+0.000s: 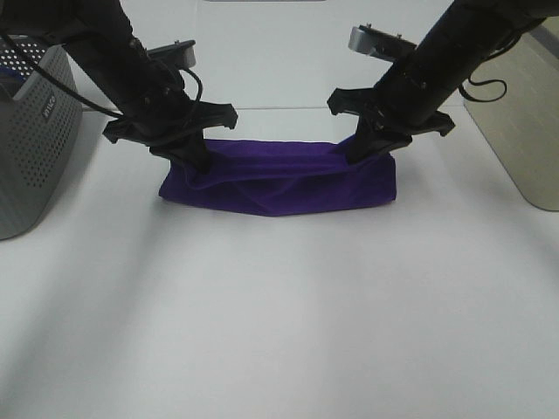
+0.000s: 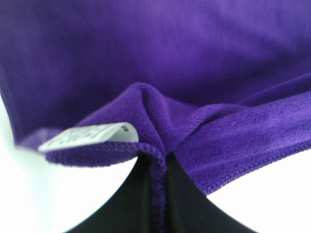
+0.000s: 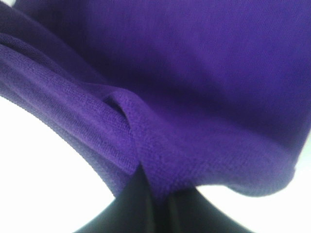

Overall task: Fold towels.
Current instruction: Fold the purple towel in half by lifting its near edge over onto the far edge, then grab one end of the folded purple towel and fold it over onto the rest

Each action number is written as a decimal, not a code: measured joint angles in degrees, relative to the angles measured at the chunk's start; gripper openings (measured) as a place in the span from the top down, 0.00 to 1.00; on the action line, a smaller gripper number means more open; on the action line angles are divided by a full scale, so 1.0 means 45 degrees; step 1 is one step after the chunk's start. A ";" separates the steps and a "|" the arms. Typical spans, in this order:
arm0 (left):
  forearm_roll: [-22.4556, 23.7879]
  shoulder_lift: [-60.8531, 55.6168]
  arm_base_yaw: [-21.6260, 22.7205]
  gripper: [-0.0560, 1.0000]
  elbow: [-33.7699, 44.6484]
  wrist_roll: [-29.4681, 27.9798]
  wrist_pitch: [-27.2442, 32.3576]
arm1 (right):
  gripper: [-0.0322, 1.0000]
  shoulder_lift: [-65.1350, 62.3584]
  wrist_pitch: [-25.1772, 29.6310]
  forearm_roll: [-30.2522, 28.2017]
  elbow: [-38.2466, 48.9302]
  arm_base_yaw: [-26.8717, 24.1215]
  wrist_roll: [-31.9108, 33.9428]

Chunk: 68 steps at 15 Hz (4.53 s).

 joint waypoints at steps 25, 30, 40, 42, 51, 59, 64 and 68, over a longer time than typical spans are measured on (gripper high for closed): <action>0.1770 0.2050 0.1833 0.14 -0.4787 0.0866 0.1808 | 0.10 0.1120 0.1566 -0.3438 -0.3603 -0.0051 0.0751; -0.0662 0.3196 0.2865 0.14 -0.5309 0.2648 0.3514 | 0.10 -0.0344 0.4189 -0.3463 -0.3603 -0.0051 0.0751; -0.3158 0.5080 0.3043 0.15 -0.5551 0.3565 0.3209 | 0.10 -0.0395 0.4520 -0.3247 -0.3603 -0.0051 0.0751; -0.4163 0.5590 0.2954 0.15 -0.6162 0.3680 0.3209 | 0.10 -0.0395 0.4520 -0.3043 -0.3603 -0.0051 0.0751; -0.3578 0.7359 0.1884 0.81 -0.9015 0.1986 0.3196 | 0.10 -0.0395 0.4520 -0.2954 -0.3603 -0.0051 0.0751; -0.0306 0.6022 0.2368 0.93 -1.0695 0.1872 0.5309 | 0.10 -0.0688 0.4520 -0.2521 -0.3603 -0.0051 0.1082; -0.0929 0.5564 0.0713 0.93 -1.0937 0.2572 0.5335 | 0.10 -0.1222 0.4533 -0.2190 -0.3603 -0.0051 0.1082; -0.0879 0.6073 -0.0509 0.92 -1.0937 0.2126 0.5284 | 0.10 -0.1859 0.4533 -0.2190 -0.3603 -0.0051 0.1082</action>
